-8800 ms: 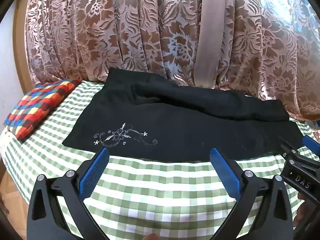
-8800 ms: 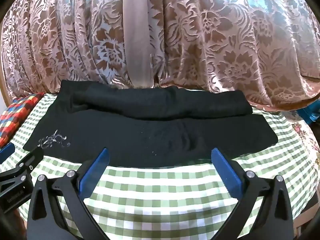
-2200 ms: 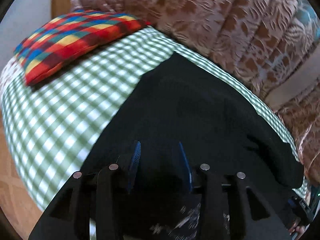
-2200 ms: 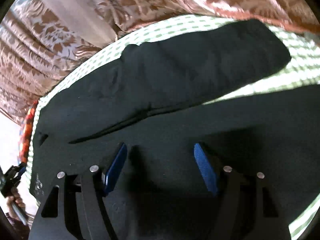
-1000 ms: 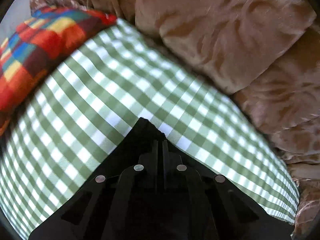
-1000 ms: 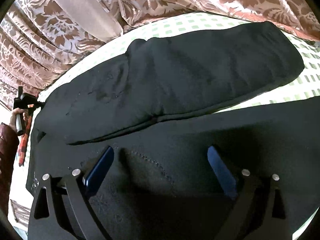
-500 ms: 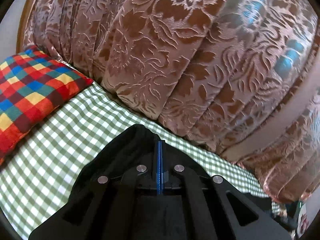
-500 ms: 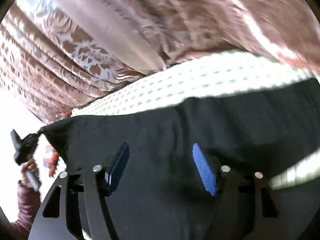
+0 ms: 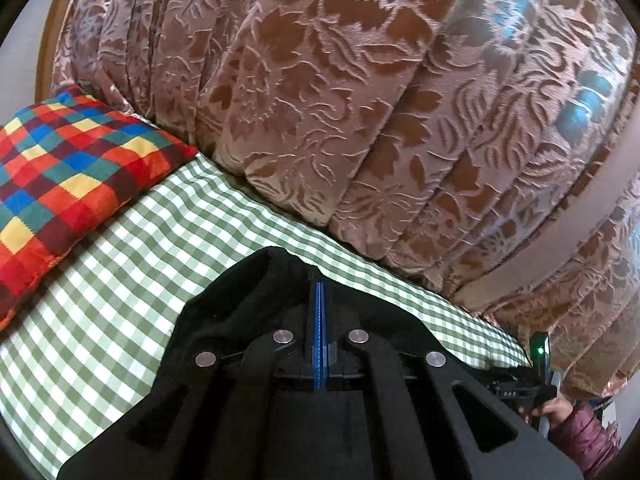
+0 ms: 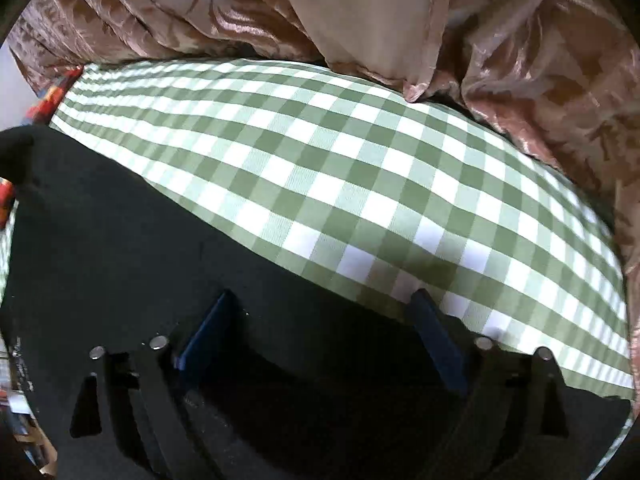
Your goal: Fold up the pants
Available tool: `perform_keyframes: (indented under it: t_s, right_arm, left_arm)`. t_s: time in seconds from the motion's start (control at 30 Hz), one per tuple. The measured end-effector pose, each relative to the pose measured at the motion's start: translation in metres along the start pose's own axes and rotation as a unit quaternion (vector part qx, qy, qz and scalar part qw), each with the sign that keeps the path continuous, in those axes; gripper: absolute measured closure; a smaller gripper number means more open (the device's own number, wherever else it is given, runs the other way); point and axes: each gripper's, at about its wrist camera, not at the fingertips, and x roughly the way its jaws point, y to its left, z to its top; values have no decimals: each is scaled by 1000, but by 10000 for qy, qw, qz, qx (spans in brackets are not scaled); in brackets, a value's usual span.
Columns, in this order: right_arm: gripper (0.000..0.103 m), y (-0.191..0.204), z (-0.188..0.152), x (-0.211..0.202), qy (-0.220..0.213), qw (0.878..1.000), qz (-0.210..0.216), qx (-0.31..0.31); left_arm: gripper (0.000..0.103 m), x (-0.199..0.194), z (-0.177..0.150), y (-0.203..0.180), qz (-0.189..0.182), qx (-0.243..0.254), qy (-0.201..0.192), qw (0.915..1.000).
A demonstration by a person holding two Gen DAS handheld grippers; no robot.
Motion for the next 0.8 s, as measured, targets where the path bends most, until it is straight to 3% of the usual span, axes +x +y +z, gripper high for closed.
perform_keyframes:
  t_s: [0.03,0.1,0.2,0.4,0.6,0.8]
  right_arm:
    - [52,0,-1,-4,-65,9999,96,-21]
    - [91,1,-3,-13,-112,9995,280,-63]
    - [92,13,-7,-28,-272,9992,12,-296]
    - [92,25,-27,-93,-1192,9922,-201,-315]
    - [92,52,-93,-167,-2010,9788,-9,-397]
    - [92,104,-175,-187,-2106,9755,310,-546]
  left_arm:
    - [103,4,3,0,28,19,10,10000]
    - [103,9,6,-2,79,31,31,10000]
    - [103,13,13,-4,105,-7,5,9999]
    - [103,-16,14,-3,127,-70,-194,9997]
    - [103,-69,-11,19,134,-276,-362,9989]
    - [103,-106,-61,53,169,-622,-234,9976]
